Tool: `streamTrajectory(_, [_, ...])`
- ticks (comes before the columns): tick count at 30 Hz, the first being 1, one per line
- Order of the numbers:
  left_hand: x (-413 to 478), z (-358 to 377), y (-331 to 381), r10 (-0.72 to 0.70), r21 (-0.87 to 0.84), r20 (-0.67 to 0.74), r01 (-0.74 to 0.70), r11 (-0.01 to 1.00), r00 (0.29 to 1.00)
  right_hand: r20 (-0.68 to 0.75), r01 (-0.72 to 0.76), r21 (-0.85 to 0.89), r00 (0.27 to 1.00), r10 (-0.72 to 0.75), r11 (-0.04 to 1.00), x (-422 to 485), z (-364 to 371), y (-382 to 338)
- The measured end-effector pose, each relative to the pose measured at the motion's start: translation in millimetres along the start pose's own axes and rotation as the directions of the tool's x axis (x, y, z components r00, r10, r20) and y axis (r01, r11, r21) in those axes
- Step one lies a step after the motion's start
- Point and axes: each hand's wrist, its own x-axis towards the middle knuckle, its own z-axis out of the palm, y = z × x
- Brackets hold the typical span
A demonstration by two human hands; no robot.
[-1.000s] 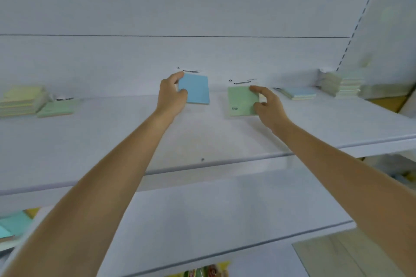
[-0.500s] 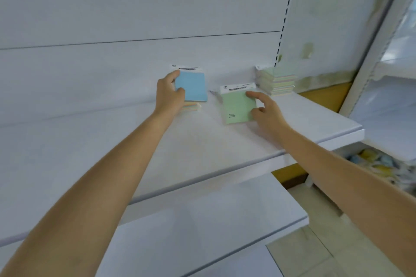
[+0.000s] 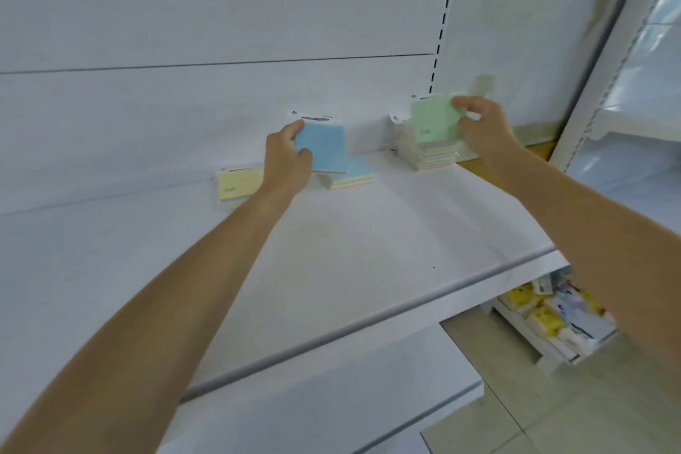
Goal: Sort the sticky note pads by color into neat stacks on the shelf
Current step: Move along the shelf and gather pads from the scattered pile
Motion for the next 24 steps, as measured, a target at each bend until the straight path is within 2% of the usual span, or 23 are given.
streamTrajectory(10, [13.6,42.9,5.7,-0.092,0.019,-0.133,0.095,0.995,0.987,0.230,-0.024,-0.133,0.972,0.054,0.991,81.3,7.6,22.7])
streamTrajectory(14, [13.4,60.2,8.9,-0.121,0.018,-0.191,0.127,0.992,0.974,0.286,0.043,-0.284,0.957,0.042,0.958,86.8,15.5,36.2])
streamTrajectory(16, [12.8,68.2,10.5,-0.128,0.026,-0.207,0.137,0.990,0.970,0.294,0.123,-0.366,0.956,-0.011,0.923,87.7,14.9,39.6])
streamTrajectory(18, [13.1,74.6,12.6,-0.135,0.029,-0.217,0.145,0.989,0.967,0.285,0.288,-0.361,0.940,-0.189,0.887,84.8,13.9,37.8])
streamTrajectory(21, [11.0,79.7,13.6,-0.126,0.088,-0.230,0.150,0.985,0.965,0.309,0.542,-0.204,0.826,-0.472,0.815,58.9,19.1,30.9])
streamTrajectory(24, [10.4,80.7,8.1,-0.152,0.187,-0.213,0.192,0.963,0.965,0.468,0.713,-0.091,0.647,-0.602,0.695,20.1,36.4,37.8])
